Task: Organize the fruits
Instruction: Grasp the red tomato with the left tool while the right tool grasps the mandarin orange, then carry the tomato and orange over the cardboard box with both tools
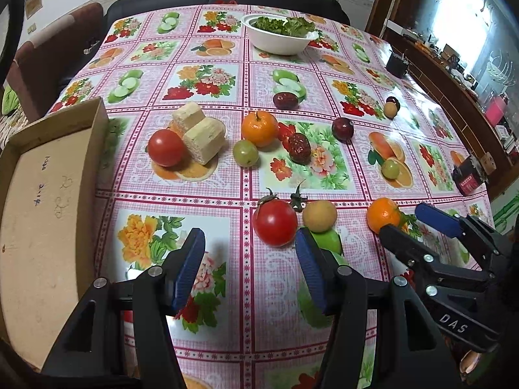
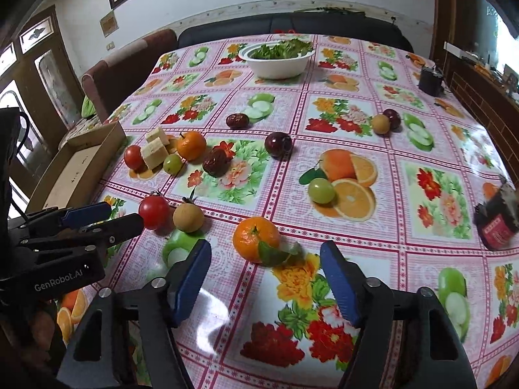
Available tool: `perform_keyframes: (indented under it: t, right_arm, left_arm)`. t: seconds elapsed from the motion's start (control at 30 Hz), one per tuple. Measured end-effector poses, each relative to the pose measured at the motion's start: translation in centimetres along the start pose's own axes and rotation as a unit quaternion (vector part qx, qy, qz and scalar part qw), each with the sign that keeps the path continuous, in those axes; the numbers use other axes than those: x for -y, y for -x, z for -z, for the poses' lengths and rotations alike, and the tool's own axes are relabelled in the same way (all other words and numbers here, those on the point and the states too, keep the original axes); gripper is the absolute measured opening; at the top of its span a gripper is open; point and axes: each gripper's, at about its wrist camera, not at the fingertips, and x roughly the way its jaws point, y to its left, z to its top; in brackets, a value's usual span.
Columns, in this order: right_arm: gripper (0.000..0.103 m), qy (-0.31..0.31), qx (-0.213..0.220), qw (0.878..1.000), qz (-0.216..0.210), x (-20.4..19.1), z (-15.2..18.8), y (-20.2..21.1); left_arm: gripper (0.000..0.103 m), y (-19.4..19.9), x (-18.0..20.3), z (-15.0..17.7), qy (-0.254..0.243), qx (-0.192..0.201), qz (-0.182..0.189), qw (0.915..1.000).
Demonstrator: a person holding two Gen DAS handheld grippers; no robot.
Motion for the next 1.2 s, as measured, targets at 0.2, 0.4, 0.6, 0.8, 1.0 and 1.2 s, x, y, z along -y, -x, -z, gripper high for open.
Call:
perform_keyframes:
  t: [0.2, 0.4, 0.6, 0.8, 1.0, 1.2]
  right_arm:
    - [0.066, 0.000, -0.023, 1.000, -0.011, 0.0, -0.3, -1.5]
    - [0.053, 0.003, -0.033, 0.999, -0.016, 0.1, -0.5, -2.6]
    - [0.051, 0.013, -0.033, 0.999, -0.012, -0.1, -0.6, -3.3]
    - [0.036, 0.005, -0.032, 0.999, -0.015, 0.4, -0.7, -3.1]
    - [0.036, -0.002, -0.019, 1.000, -0.020, 0.6, -0.4, -1.5]
    - [0.035, -0.007, 0.000, 0.999, -0.033, 0.4, -0.3, 0.9]
  left_arm:
    - [0.057, -1.2, 0.3, -0.7, 0.000, -0.013, 0.014, 0.9998]
    - [0.057, -2.3, 0.5, -1.1, 0.004, -0.019, 0.019, 0.9996]
    - [0.056, -2.8, 0.3, -1.1, 0.004, -0.018, 0.019, 0.9996]
    - [0.030, -2.3, 0.2, -1.1, 0.008, -0.017, 0.031, 0.9993]
    - [0.030, -0.9, 1.0, -0.6, -0.006, 0.004, 0.010, 0.9999]
    - [0.030, 1.6, 1.0, -0.2, -0.010, 0.033, -0.020, 0.9992]
